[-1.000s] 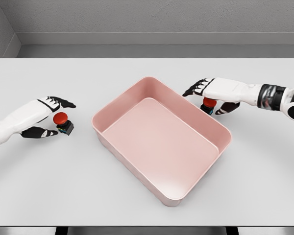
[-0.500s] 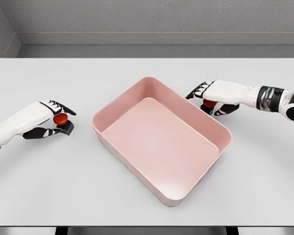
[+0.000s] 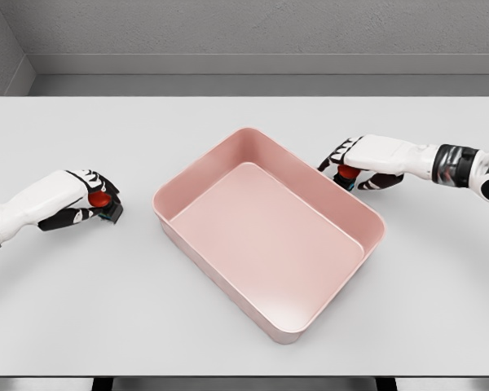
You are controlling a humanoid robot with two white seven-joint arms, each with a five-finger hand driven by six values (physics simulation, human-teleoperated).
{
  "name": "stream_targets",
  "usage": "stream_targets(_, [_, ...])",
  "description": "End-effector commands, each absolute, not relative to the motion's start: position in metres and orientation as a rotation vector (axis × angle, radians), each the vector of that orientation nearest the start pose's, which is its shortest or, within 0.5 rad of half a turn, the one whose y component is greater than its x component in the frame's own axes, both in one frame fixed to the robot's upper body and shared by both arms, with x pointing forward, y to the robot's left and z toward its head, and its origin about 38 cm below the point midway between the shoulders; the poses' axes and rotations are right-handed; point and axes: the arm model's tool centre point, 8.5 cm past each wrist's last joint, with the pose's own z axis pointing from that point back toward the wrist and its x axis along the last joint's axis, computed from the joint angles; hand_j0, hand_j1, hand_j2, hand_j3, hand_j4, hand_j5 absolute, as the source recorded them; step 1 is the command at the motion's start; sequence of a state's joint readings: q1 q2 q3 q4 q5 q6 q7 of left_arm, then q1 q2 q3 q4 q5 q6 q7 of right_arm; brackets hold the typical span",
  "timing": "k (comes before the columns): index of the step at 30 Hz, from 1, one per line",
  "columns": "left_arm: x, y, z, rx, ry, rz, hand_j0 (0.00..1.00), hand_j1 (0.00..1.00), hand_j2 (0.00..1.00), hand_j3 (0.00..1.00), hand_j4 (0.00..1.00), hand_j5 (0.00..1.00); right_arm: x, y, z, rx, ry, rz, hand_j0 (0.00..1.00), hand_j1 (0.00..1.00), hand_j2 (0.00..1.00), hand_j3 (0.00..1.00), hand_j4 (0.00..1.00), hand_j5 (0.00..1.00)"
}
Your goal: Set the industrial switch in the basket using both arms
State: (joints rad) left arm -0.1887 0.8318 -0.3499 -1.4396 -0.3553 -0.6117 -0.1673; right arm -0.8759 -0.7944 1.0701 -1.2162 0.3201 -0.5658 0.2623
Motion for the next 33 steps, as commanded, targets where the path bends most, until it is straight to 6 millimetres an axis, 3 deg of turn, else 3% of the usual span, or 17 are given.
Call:
stream_targets(1, [0.372,0.365,0.141,0.397,-1.603,-1.603,0.52,0.52,0.52,0.52,0.52,0.52,0.465,-0.292,0.171,-0.344,-1.377,2.041,0.70,0.70,0.70,0.70,0.70,0.70])
stream_targets(12, [0.374,0.365,0.151,0.411,-1.622,-1.604,0.52,0.52,0.52,0.52,0.52,0.52,0.465,-0.295,0.171,-0.355,-1.356,2.062,0.53,0.53,0.53,0.53,0.53,0.53])
stream_targets(19, [0.380,0.366,0.162,0.430,-1.648,-1.596,0.52,0.52,0.52,0.52,0.52,0.52,0.466,-0.308,0.173,-0.375,-1.325,2.051,0.49,0.49,0.49,0.49,0.49,0.49])
stream_targets(33, [0.388,0.361,0.181,0.455,-1.697,-1.599,0.51,0.51,0.51,0.51,0.51,0.51,0.465,-0.347,0.212,-0.463,-1.330,2.034,0.49,0.49,0.49,0.49,0.49,0.49])
